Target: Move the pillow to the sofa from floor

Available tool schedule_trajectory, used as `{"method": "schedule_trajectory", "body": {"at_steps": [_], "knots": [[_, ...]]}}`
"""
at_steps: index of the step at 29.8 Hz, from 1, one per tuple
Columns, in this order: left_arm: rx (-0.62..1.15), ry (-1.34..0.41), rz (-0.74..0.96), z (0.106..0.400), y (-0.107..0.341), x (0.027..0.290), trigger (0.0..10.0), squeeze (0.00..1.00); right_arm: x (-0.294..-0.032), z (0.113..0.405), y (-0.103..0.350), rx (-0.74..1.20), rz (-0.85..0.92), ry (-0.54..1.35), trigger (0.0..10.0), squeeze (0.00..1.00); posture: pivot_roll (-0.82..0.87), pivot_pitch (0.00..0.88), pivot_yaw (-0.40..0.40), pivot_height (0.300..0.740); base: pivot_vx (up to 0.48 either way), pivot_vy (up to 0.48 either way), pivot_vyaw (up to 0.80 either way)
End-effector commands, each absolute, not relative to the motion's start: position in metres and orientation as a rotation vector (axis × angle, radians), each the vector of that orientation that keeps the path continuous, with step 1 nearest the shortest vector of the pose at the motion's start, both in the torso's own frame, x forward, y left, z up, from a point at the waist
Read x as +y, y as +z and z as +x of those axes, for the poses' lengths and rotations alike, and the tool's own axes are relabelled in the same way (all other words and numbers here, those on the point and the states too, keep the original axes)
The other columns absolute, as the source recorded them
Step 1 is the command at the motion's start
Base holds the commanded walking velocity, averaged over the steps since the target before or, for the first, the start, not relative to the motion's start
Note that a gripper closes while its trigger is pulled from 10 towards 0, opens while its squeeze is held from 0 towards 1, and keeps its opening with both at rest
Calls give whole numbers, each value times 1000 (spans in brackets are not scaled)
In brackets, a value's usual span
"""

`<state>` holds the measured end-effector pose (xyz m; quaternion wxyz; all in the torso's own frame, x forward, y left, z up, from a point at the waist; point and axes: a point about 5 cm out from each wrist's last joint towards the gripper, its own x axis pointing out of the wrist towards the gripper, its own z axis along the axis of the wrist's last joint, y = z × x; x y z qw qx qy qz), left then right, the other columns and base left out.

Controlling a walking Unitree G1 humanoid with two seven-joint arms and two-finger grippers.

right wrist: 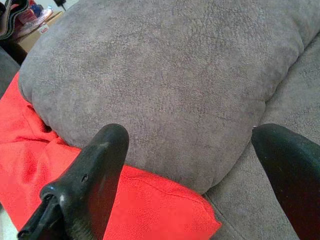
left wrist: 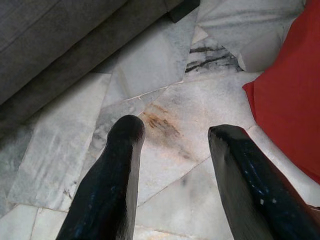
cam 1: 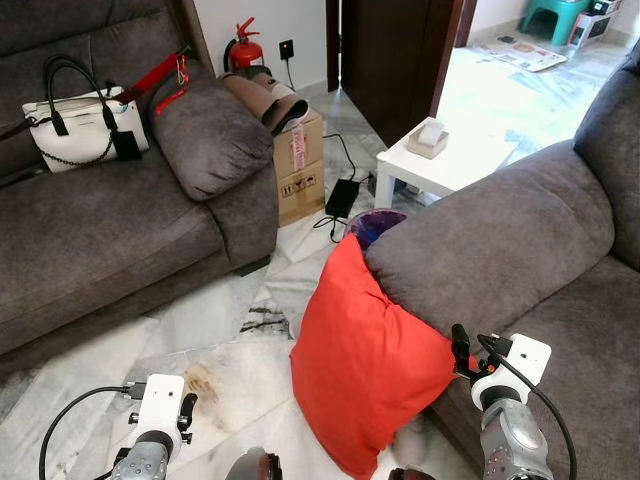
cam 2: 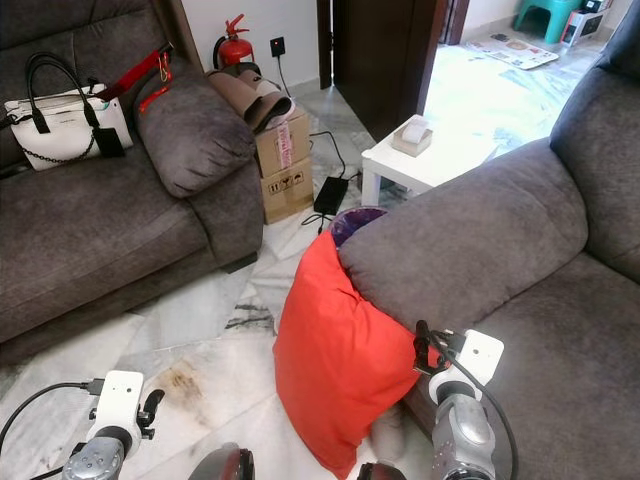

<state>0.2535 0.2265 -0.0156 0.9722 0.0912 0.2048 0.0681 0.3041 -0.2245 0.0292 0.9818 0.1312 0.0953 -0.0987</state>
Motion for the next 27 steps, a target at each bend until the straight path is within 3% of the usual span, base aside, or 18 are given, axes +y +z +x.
{"method": "schedule_trajectory", "body": {"at_steps": [1,11,12,22,27], "knots": [[433,152,174,247,-21,228,10000,0,-225,299,23,215,281,-225,10000,1000,130,174,66,641,0,0,0],[337,112,149,254,-11,218,10000,0,-234,293,17,261,295,-318,10000,1000,130,210,82,641,0,0,0],[336,94,161,254,-11,218,10000,0,-232,293,15,272,322,-329,10000,0,133,211,89,641,0,0,0],[297,80,174,246,-8,224,10000,0,-215,296,8,323,471,-284,10000,0,176,209,93,641,0,0,0],[286,58,166,241,-8,221,10000,0,-206,304,17,248,565,-203,10000,0,174,208,97,641,0,0,0]]}}
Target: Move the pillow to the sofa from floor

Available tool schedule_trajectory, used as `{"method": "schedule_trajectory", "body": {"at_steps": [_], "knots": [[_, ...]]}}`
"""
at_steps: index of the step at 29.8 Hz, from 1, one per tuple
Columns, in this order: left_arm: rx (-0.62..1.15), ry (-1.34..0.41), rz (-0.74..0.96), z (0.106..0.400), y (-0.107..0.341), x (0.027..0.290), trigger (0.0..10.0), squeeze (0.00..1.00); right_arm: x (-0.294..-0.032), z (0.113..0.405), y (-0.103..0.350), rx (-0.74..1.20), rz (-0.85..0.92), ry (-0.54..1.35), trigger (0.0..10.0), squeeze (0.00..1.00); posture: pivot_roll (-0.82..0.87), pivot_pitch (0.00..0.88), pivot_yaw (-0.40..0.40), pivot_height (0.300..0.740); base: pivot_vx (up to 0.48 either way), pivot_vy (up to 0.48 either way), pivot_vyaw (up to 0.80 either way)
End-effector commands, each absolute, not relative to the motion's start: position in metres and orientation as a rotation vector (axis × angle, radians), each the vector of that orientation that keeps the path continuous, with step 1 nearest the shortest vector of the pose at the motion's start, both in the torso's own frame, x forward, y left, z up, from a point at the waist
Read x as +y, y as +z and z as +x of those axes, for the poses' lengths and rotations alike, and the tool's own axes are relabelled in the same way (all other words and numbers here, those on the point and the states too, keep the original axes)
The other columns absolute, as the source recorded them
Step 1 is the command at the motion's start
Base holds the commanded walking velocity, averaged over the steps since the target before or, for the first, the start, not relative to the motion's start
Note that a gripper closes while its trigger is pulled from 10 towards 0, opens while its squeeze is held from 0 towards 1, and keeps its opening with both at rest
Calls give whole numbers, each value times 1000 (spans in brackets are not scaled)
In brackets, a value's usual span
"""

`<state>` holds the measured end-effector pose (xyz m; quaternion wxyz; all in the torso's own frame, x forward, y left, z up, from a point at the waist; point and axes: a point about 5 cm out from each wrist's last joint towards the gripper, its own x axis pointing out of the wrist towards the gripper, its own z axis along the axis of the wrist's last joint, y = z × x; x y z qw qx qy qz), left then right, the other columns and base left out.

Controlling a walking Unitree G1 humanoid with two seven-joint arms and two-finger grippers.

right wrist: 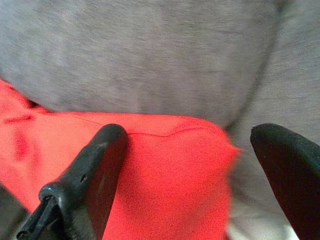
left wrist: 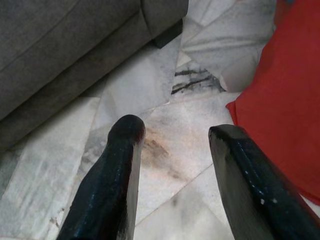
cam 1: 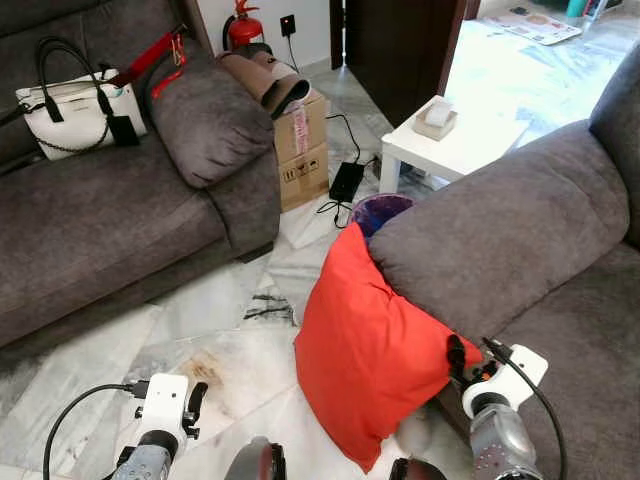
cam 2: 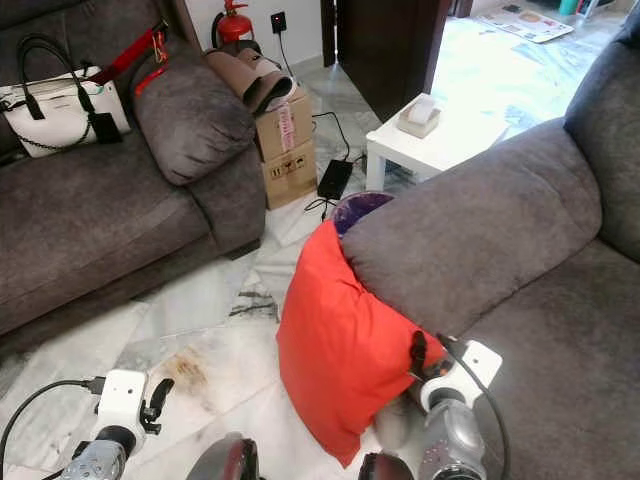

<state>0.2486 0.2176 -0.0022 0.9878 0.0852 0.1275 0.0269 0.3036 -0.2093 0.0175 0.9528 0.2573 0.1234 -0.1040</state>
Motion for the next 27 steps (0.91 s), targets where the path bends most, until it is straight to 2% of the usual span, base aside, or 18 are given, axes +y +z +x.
{"method": "schedule_trajectory", "body": {"at_steps": [1,5,14,18,27], "knots": [[287,55,167,241,-8,220,10000,0,-206,304,17,244,571,-192,10000,0,176,208,95,641,0,0,0],[277,36,165,241,-7,215,10000,0,-199,303,16,249,543,-129,10000,0,178,215,94,641,0,0,0],[234,23,179,242,3,217,10000,0,-188,300,11,270,504,-117,10000,0,232,239,104,641,0,0,0],[197,0,216,241,12,218,10000,0,-181,304,13,285,424,-104,10000,0,266,254,120,641,0,0,0],[170,-20,233,237,22,216,10000,0,-173,309,17,285,439,-84,10000,0,313,280,142,641,0,0,0]]}}
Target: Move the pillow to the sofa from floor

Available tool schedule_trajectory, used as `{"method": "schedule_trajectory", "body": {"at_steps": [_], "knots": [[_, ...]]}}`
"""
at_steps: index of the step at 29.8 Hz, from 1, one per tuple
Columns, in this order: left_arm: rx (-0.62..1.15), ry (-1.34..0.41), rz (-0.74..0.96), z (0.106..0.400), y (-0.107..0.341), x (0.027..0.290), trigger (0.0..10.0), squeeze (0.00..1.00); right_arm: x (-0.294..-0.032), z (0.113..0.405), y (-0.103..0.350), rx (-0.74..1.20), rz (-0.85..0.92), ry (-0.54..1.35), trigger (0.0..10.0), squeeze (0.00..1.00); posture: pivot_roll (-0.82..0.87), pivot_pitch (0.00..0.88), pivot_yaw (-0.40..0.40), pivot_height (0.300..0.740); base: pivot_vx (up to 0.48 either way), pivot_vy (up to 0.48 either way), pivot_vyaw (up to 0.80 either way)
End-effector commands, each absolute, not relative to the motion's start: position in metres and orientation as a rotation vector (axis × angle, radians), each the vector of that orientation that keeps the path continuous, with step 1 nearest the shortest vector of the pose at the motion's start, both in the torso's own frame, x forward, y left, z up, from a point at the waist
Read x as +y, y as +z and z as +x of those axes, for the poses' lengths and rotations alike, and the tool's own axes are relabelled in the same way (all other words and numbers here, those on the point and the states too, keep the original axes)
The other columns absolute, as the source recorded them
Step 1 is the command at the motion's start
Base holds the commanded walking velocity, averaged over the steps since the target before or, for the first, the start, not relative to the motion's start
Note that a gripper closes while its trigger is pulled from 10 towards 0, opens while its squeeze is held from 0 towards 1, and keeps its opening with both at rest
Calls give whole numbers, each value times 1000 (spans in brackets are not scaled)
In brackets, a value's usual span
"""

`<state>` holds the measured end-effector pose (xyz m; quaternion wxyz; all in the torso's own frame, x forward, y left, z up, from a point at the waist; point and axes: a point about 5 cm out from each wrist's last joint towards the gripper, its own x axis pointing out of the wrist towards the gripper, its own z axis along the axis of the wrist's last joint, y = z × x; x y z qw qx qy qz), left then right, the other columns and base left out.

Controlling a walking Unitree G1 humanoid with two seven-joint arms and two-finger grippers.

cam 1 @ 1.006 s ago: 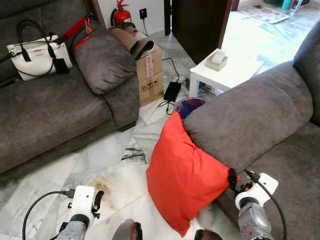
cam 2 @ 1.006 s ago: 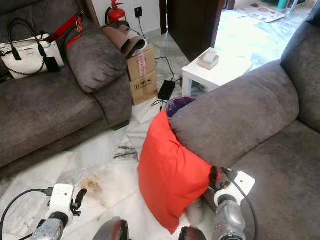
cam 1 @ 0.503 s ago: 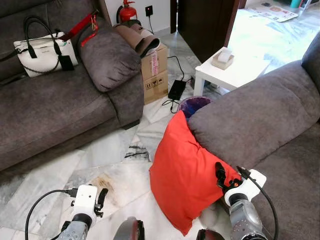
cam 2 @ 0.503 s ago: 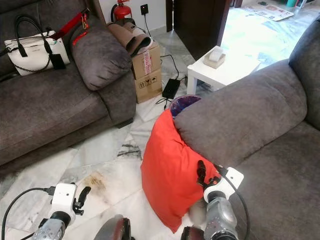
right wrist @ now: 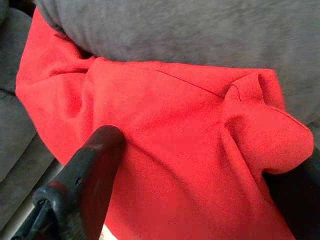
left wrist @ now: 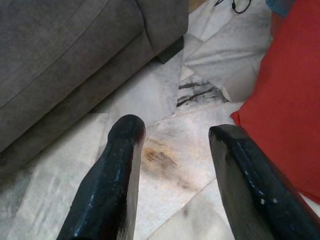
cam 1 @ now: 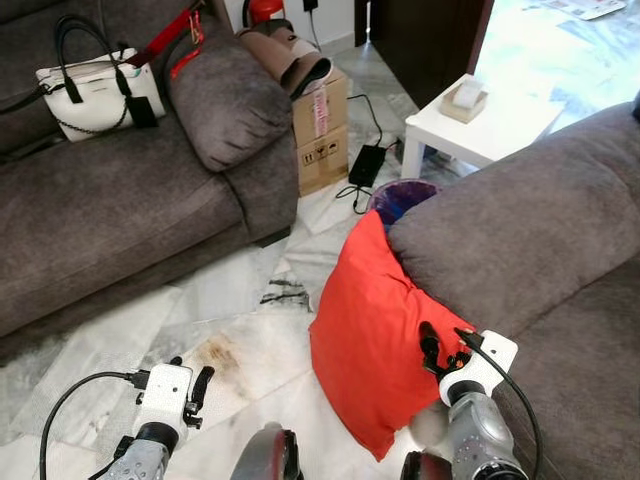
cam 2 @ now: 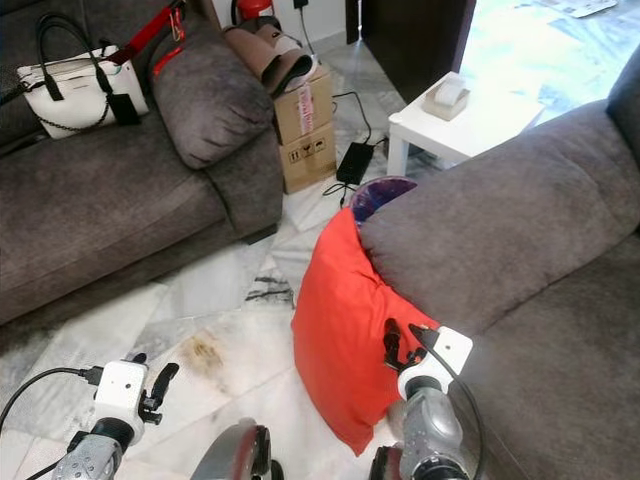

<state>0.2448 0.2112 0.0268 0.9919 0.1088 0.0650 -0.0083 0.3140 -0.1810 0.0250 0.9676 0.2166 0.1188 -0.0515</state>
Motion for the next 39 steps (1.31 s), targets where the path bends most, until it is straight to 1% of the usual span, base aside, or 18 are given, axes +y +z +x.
{"method": "schedule_trajectory", "body": {"at_steps": [1,6,10,11,12,24,39], "knots": [[165,-28,238,236,24,215,10000,0,-171,309,16,289,434,-81,10000,0,327,287,148,641,0,0,0],[167,-34,247,229,28,216,10000,0,-164,307,13,327,355,-50,10000,0,348,302,157,641,0,0,0],[170,-22,239,225,30,217,10000,0,-167,305,11,337,342,-77,10000,0,363,316,161,641,0,0,0],[171,-24,243,224,31,217,10000,0,-170,304,9,345,322,-99,6784,0,366,319,162,641,0,0,0],[171,-25,245,223,32,216,10000,0,-172,303,9,350,312,-112,0,0,368,322,161,641,0,0,0],[172,-23,239,220,40,212,10000,0,-174,301,7,350,282,-109,0,0,366,349,154,641,0,0,0],[176,-11,219,226,40,206,10000,0,-171,304,10,350,261,-64,0,0,353,333,124,641,0,0,0]]}}
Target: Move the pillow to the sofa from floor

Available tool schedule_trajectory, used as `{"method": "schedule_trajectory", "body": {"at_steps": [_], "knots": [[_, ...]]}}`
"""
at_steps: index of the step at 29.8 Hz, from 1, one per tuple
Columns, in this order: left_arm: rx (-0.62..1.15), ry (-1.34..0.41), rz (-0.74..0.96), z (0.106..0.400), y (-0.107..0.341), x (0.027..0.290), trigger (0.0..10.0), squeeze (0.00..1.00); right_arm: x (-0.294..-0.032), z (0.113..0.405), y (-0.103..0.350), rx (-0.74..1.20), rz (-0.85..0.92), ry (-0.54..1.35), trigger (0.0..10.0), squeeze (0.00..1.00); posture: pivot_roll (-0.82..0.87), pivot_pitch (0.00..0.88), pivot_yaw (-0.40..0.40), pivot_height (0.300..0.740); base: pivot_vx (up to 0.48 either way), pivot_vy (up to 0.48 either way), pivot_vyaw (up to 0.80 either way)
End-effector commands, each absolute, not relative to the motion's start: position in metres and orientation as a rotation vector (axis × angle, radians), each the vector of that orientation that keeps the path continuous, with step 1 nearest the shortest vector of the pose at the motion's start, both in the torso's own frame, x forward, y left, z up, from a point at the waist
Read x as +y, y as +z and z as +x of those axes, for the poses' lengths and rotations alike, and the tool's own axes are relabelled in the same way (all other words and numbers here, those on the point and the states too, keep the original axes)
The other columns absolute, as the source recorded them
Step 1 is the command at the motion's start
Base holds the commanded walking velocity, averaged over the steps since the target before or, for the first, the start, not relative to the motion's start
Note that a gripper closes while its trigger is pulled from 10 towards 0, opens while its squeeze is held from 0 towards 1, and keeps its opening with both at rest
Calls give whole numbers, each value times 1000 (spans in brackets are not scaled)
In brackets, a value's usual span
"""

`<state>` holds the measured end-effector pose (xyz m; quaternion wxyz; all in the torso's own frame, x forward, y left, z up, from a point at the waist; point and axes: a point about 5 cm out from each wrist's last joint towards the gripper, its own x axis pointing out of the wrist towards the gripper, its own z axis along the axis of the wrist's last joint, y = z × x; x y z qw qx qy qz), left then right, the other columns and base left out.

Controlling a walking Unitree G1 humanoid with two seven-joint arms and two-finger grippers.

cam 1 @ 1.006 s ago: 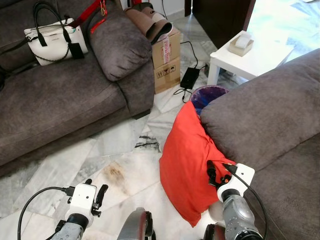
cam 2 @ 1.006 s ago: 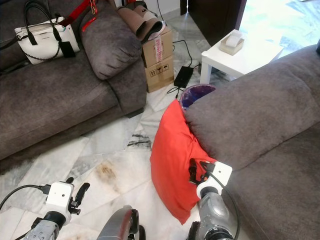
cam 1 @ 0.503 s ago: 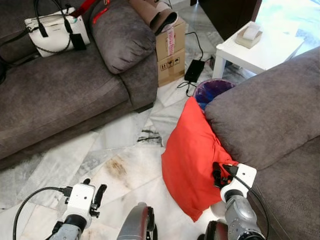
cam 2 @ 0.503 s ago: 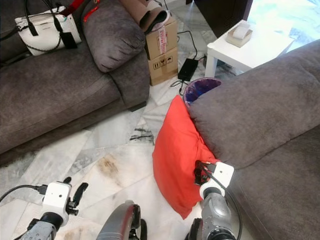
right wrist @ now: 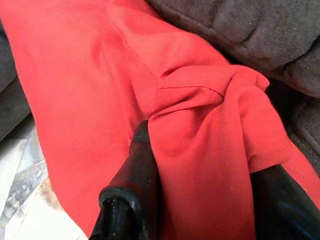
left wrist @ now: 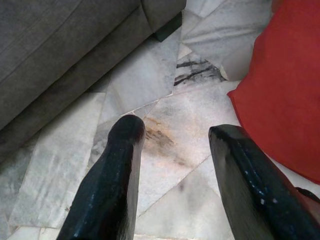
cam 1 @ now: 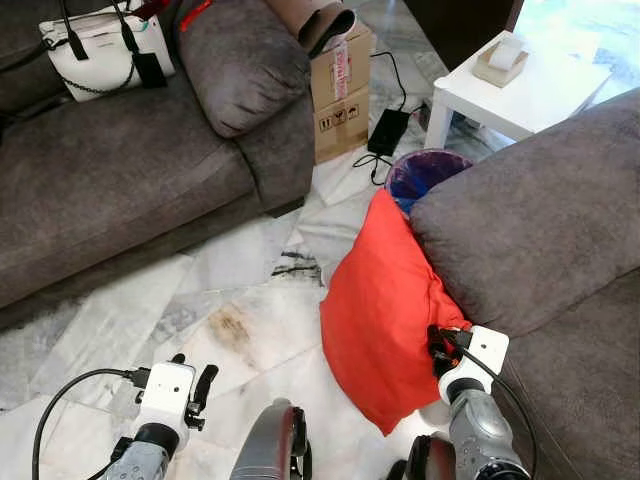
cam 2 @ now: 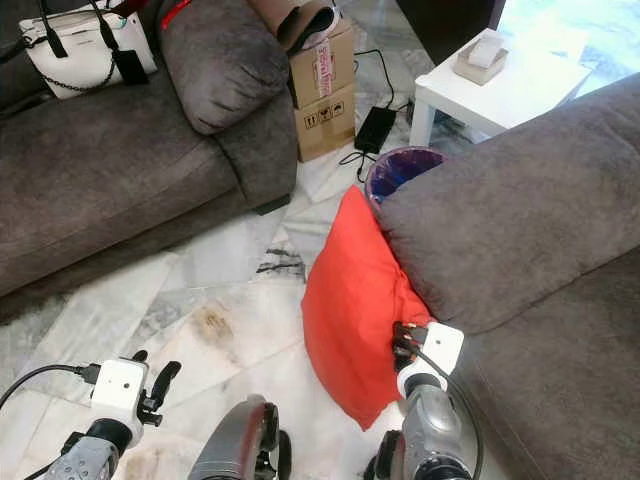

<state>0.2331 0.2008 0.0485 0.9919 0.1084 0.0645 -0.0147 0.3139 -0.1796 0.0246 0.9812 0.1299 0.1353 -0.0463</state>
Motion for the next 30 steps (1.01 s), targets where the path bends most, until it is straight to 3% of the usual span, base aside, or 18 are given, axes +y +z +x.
{"method": "schedule_trajectory", "body": {"at_steps": [1,23,30], "knots": [[175,-10,218,227,40,206,10000,0,-171,304,10,350,262,-65,0,0,351,331,123,641,0,0,0],[156,7,218,254,42,204,10000,0,-153,309,14,354,228,53,0,0,302,267,84,641,0,0,0],[144,23,224,272,48,215,10000,0,-147,311,17,335,271,80,0,0,242,207,89,641,0,0,0]]}}
